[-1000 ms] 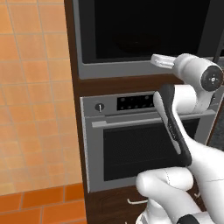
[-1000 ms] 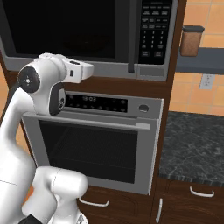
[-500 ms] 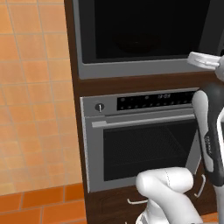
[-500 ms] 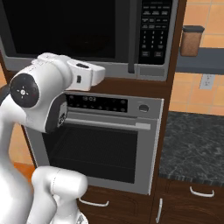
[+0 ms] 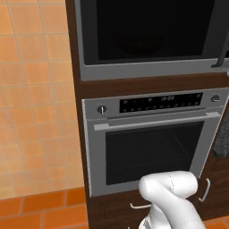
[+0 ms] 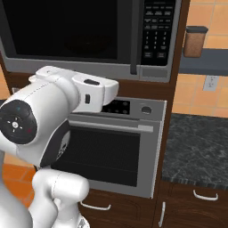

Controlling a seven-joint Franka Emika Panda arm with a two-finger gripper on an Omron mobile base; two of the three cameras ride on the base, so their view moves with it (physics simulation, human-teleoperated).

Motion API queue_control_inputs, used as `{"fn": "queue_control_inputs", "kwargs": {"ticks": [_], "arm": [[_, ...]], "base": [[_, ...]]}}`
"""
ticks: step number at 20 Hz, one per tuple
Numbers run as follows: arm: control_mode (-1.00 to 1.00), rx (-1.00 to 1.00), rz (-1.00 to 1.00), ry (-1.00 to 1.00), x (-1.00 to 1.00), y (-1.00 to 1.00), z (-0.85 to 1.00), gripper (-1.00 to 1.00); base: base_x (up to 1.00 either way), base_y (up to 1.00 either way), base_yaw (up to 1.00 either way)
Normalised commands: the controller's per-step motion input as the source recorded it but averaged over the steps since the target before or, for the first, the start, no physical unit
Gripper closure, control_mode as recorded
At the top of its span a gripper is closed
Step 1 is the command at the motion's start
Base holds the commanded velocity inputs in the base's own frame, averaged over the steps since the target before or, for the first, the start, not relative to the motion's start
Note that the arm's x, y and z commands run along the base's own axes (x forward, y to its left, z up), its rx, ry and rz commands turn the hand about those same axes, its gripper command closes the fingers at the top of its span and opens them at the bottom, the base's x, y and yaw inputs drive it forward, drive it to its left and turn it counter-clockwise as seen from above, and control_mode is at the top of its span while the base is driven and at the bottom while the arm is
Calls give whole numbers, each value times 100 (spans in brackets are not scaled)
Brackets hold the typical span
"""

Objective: Open the microwave, place the bowl with waffle inside the microwave, then close the microwave door and turn it on.

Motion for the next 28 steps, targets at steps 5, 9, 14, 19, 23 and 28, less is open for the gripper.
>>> {"fn": "queue_control_inputs", "kwargs": {"ticks": [5, 9, 14, 19, 23, 28], "arm": [[-100, -6, -3, 0, -2, -49, -1, -100], [-100, -1, -6, -1, 4, -50, -5, -100], [-100, 0, -1, -8, 23, -29, -4, -100], [-100, 0, 0, -3, 44, -9, -1, -100], [-100, 0, 0, 0, 46, 0, 0, -100], [-100, 0, 0, -2, 20, -16, 0, -100]], "base": [[0, 0, 0], [0, 0, 0], [0, 0, 0], [0, 0, 0], [0, 0, 0], [0, 0, 0]]}}
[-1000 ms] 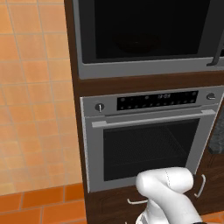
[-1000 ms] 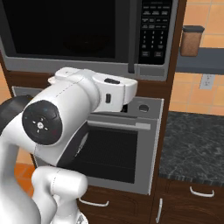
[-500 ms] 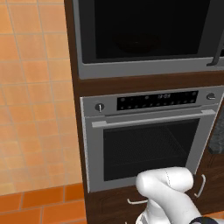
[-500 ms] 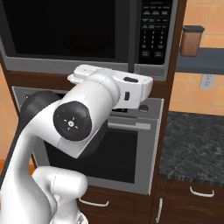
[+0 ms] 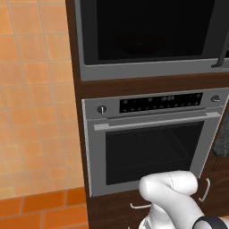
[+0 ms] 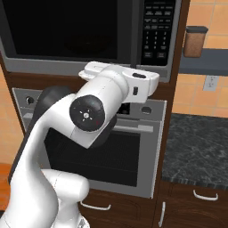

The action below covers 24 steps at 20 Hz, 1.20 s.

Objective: Open the microwave, place the bowl with waffle inside the microwave, then close the microwave door and turn it on.

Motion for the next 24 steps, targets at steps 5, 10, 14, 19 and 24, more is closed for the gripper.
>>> {"fn": "queue_control_inputs", "kwargs": {"ticks": [5, 10, 14, 19, 24], "arm": [[-100, 0, 0, 0, 24, -32, 0, -100], [-100, 0, 12, 0, 31, -52, -1, -100], [-100, 0, 11, 0, 32, -42, -9, -100], [-100, 0, 9, 0, 43, -14, -26, -100], [-100, 0, 2, 0, 45, -4, -7, -100]], "base": [[0, 0, 0], [0, 0, 0], [0, 0, 0], [0, 0, 0], [0, 0, 0]]}}
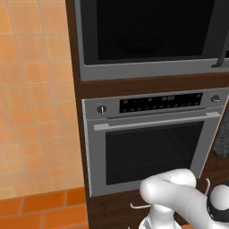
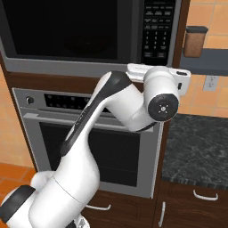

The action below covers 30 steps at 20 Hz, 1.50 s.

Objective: Open the microwave, place the bowl with waffle inside the microwave, then close the microwave door and turn it on.

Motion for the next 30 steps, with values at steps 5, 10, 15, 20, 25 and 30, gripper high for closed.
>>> {"fn": "queue_control_inputs", "kwargs": {"ticks": [5, 10, 15, 20, 25, 30], "arm": [[-100, 0, 0, 0, 29, -15, 0, -100], [-100, 0, -2, 0, 28, -18, 7, -100], [-100, 0, -4, 1, 19, -2, 16, -100], [-100, 0, -6, 2, 21, 0, 8, -100], [-100, 0, -1, 1, 1, 0, 0, -100], [-100, 0, 0, 0, 12, 2, -1, -100]], "base": [[0, 0, 0], [0, 0, 0], [0, 0, 0], [0, 0, 0], [0, 0, 0], [0, 0, 0]]}}
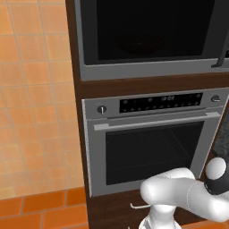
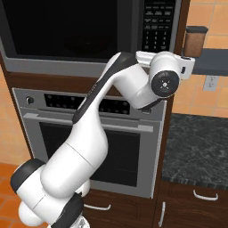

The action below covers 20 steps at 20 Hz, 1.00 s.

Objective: Open the microwave, place the bowl with waffle inside the microwave, then close the microwave door and turn it on.

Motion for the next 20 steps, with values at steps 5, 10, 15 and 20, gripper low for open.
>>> {"fn": "queue_control_inputs", "kwargs": {"ticks": [5, 10, 15, 20], "arm": [[-100, 0, 0, 0, 21, 0, -4, -100], [-100, 0, 0, 0, 17, 0, -7, -100], [-100, 0, 0, 4, -4, 1, -1, -100], [-100, -4, 0, 1, -59, 1, 4, -100]], "base": [[0, 0, 0], [0, 0, 0], [0, 0, 0], [0, 0, 0]]}}
